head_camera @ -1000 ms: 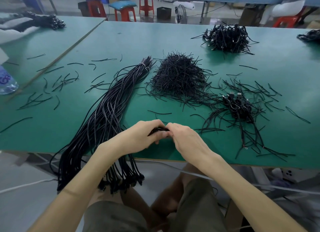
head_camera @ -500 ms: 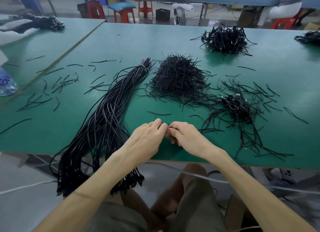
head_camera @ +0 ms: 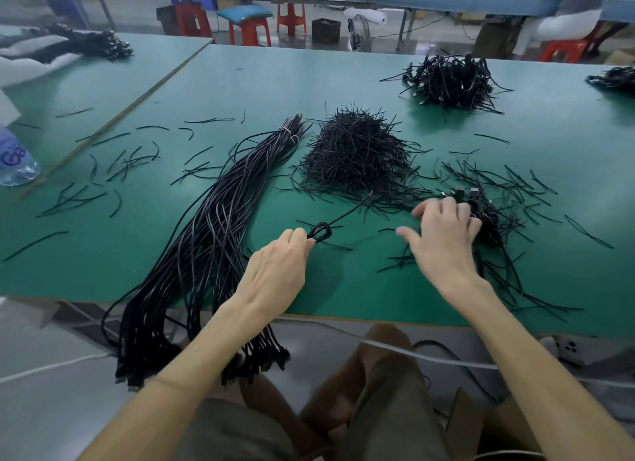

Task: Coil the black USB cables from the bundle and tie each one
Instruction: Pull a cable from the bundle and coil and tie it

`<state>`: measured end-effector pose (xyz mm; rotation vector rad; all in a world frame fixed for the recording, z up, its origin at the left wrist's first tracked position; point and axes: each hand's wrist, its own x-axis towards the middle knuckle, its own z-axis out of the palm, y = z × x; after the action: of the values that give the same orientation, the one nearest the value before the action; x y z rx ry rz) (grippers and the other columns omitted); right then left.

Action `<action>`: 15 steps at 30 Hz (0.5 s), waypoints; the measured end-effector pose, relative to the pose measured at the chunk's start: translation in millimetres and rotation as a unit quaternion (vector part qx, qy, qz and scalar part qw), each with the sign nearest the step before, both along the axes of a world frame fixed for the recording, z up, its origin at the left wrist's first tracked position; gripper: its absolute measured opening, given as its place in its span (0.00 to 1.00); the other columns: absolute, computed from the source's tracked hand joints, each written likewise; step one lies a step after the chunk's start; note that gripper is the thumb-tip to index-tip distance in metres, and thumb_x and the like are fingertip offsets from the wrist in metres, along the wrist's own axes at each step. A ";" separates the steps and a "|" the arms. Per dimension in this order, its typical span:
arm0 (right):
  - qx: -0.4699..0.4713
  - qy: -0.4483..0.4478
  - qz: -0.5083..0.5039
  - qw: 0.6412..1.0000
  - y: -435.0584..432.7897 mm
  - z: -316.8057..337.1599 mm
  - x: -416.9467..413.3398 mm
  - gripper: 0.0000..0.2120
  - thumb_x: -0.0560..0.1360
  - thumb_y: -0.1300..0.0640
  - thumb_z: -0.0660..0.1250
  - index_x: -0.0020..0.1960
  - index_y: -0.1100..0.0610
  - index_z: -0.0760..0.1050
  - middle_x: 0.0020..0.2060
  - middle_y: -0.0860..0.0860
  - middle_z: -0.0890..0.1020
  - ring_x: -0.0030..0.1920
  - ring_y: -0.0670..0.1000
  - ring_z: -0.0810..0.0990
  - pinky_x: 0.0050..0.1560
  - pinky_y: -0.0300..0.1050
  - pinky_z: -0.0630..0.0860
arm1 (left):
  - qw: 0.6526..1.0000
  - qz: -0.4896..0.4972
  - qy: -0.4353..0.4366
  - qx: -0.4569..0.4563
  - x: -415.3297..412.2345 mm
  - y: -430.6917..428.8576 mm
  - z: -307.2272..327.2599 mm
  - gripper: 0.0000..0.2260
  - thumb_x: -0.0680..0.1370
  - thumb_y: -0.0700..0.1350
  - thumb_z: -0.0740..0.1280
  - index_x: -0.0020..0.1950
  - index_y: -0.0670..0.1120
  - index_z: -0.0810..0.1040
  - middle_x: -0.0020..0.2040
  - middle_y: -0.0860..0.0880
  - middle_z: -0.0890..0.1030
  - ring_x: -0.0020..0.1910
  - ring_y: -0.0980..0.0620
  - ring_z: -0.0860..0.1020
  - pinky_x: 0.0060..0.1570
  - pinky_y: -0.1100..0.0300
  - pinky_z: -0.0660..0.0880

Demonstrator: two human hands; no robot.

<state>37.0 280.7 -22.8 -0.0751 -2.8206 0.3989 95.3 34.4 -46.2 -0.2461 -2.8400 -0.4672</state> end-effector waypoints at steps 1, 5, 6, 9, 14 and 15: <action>0.038 -0.027 -0.006 0.999 -0.3 -4.7 0.4 0.19 0.78 0.45 0.70 0.60 0.57 0.73 0.59 0.57 0.74 0.62 0.60 0.67 0.62 0.57 0.62 | 1.000 -0.002 -0.006 0.006 -0.9 1.0 0.3 0.15 0.87 0.51 0.48 0.44 0.46 0.62 0.36 0.52 0.65 0.28 0.52 0.64 0.28 0.58 0.55; 0.027 -0.070 -0.020 0.997 -2.7 -15.8 0.3 0.14 0.81 0.46 0.66 0.58 0.57 0.75 0.59 0.58 0.75 0.62 0.61 0.67 0.62 0.56 0.62 | 1.000 -0.002 -0.019 0.019 -0.9 0.8 0.0 0.15 0.87 0.51 0.48 0.43 0.47 0.62 0.36 0.52 0.66 0.28 0.52 0.65 0.28 0.59 0.56; 0.020 -0.067 -0.021 0.997 -3.1 -16.9 -0.2 0.13 0.81 0.47 0.65 0.57 0.57 0.76 0.58 0.58 0.75 0.62 0.60 0.68 0.62 0.56 0.62 | 1.000 -0.002 -0.021 0.020 -0.5 0.3 -0.1 0.15 0.87 0.51 0.49 0.43 0.47 0.62 0.36 0.52 0.66 0.28 0.52 0.66 0.28 0.59 0.56; 0.012 -0.073 -0.027 0.997 -2.1 -17.7 -2.9 0.12 0.82 0.49 0.64 0.57 0.56 0.77 0.57 0.58 0.75 0.61 0.60 0.68 0.61 0.55 0.61 | 0.999 -0.001 -0.027 0.017 0.4 -0.1 -0.4 0.15 0.87 0.51 0.49 0.44 0.47 0.62 0.36 0.51 0.67 0.28 0.51 0.66 0.28 0.57 0.57; -0.001 -0.088 -0.024 0.996 -3.5 -20.0 -5.3 0.11 0.84 0.53 0.61 0.58 0.59 0.76 0.57 0.58 0.75 0.61 0.59 0.67 0.60 0.54 0.60 | 0.999 0.006 -0.033 0.037 1.3 0.2 0.1 0.15 0.87 0.51 0.49 0.43 0.48 0.61 0.35 0.52 0.67 0.28 0.52 0.65 0.28 0.59 0.57; -0.022 -0.065 -0.021 0.997 -4.8 -20.7 -4.0 0.10 0.84 0.54 0.61 0.58 0.59 0.75 0.57 0.58 0.74 0.60 0.59 0.66 0.60 0.54 0.60 | 0.998 0.006 -0.037 0.042 1.4 0.0 0.4 0.15 0.87 0.51 0.49 0.42 0.49 0.60 0.35 0.52 0.67 0.28 0.52 0.65 0.28 0.59 0.57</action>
<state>33.0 275.9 -43.5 -0.1744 -2.9329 0.4614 96.7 34.4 -45.8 -0.2004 -2.8836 -0.6044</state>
